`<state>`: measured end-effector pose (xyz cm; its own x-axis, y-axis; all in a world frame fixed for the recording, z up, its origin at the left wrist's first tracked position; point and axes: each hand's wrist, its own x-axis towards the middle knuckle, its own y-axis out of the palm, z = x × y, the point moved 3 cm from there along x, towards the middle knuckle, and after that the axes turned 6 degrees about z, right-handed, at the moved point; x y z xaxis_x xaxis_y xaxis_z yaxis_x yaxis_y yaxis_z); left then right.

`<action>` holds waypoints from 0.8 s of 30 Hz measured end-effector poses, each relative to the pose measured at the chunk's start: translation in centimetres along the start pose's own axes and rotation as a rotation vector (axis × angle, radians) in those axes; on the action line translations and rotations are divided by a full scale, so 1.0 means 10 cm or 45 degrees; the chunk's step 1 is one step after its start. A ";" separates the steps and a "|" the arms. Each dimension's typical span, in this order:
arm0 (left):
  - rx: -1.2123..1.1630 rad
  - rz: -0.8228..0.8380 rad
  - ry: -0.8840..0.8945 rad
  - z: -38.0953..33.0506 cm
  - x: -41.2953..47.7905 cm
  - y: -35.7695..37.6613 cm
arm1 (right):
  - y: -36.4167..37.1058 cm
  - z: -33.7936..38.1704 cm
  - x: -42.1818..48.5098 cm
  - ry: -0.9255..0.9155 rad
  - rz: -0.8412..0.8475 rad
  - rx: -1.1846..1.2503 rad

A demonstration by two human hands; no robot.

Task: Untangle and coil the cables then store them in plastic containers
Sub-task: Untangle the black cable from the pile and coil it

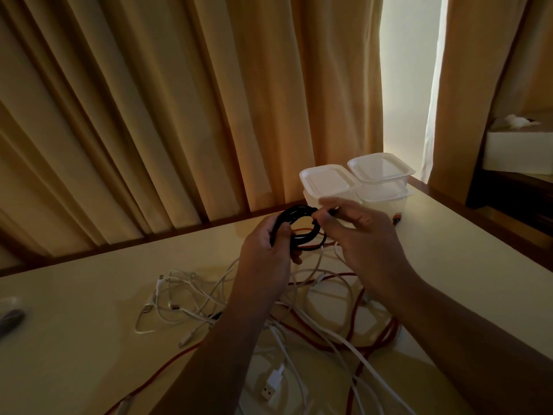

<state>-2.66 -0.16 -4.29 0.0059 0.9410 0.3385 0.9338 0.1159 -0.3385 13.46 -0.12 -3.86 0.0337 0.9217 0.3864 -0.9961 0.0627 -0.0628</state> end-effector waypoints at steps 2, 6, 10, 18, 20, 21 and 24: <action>0.039 -0.052 0.035 -0.01 0.01 -0.04 | -0.01 0.01 -0.01 0.002 -0.045 0.165; 0.017 -0.067 0.054 -0.03 0.01 -0.04 | 0.01 -0.03 0.02 0.165 -0.104 0.601; -0.167 -0.023 0.063 -0.04 -0.04 -0.01 | -0.01 -0.12 0.07 0.407 -0.161 0.787; -0.202 0.031 0.096 -0.01 -0.01 0.05 | -0.05 -0.22 0.09 0.368 -0.058 0.373; -0.193 0.042 0.083 0.00 -0.02 0.06 | -0.03 -0.23 0.09 0.266 -0.002 0.015; -0.180 0.045 0.071 0.01 -0.02 0.06 | -0.03 -0.22 0.08 0.228 0.031 -0.142; -0.152 0.018 0.009 0.08 0.02 0.03 | -0.01 -0.22 0.08 0.280 0.178 -0.220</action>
<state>-2.65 0.30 -5.03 0.0216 0.9399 0.3408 0.9696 0.0634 -0.2362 13.77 1.48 -5.61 -0.0667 0.9855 0.1559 -0.9642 -0.0234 -0.2641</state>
